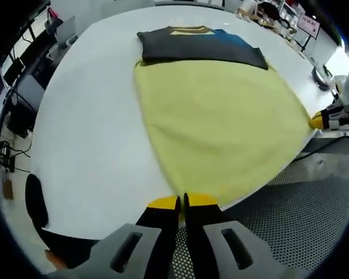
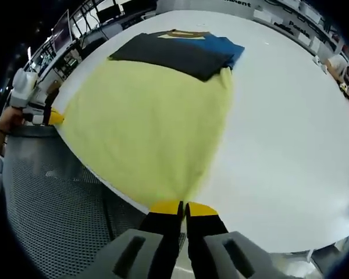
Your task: Fold the garment on the visible template until the final outline fits inside the template.
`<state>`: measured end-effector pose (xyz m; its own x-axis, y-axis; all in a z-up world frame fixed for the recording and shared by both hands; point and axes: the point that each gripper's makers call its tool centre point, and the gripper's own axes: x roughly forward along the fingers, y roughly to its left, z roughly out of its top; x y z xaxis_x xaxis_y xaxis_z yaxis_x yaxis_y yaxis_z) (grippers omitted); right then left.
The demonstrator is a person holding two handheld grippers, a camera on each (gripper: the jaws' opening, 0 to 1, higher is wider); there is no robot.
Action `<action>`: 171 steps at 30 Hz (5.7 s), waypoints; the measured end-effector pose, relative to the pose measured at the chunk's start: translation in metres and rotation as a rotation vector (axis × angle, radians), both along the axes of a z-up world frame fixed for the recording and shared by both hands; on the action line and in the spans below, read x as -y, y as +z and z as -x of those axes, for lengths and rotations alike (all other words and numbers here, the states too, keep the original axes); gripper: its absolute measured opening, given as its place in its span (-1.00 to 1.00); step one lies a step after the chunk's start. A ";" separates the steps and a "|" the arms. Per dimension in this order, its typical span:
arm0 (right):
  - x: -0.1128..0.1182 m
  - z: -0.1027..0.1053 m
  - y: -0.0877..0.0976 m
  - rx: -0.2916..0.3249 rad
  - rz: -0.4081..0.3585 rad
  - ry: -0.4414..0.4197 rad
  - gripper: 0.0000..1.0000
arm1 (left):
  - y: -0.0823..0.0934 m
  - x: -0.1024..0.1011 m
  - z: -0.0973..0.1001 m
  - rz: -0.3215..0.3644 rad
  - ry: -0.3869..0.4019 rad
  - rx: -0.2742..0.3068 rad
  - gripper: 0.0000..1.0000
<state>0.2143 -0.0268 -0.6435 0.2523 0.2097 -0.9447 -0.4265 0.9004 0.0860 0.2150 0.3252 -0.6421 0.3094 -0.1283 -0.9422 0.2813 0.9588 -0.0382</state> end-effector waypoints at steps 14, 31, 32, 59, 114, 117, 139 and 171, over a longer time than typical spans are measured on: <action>-0.002 0.013 -0.001 -0.048 -0.006 0.021 -1.00 | -0.001 -0.001 0.012 -0.023 -0.025 -0.047 -0.92; -0.007 0.000 0.020 0.011 -0.076 -0.007 -1.00 | 0.013 -0.001 0.008 0.022 0.019 -0.047 -0.92; -0.007 -0.002 0.023 0.020 -0.084 -0.011 -1.00 | 0.015 -0.001 0.006 0.028 0.021 -0.036 -0.92; -0.003 -0.086 0.098 0.265 -0.117 -0.039 -1.00 | 0.100 -0.002 -0.092 0.178 0.130 0.232 -0.93; -0.013 -0.292 0.108 0.381 -0.112 -0.077 -1.00 | 0.094 -0.013 -0.314 0.175 0.190 0.340 -0.94; -0.017 -0.295 0.108 0.383 -0.120 -0.085 -1.00 | 0.091 -0.014 -0.321 0.177 0.199 0.343 -0.94; -0.009 -0.340 0.038 0.360 -0.139 -0.086 -1.00 | 0.028 -0.013 -0.346 0.129 0.235 0.329 -0.93; 0.000 -0.325 0.020 0.483 -0.028 0.128 -0.39 | 0.017 -0.014 -0.322 -0.022 -0.121 0.477 -0.22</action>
<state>0.5395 -0.0269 -0.6231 0.6301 0.2917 -0.7196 -0.5309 0.8382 -0.1251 0.5375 0.3390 -0.6256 0.6909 -0.1719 -0.7023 0.3723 0.9172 0.1417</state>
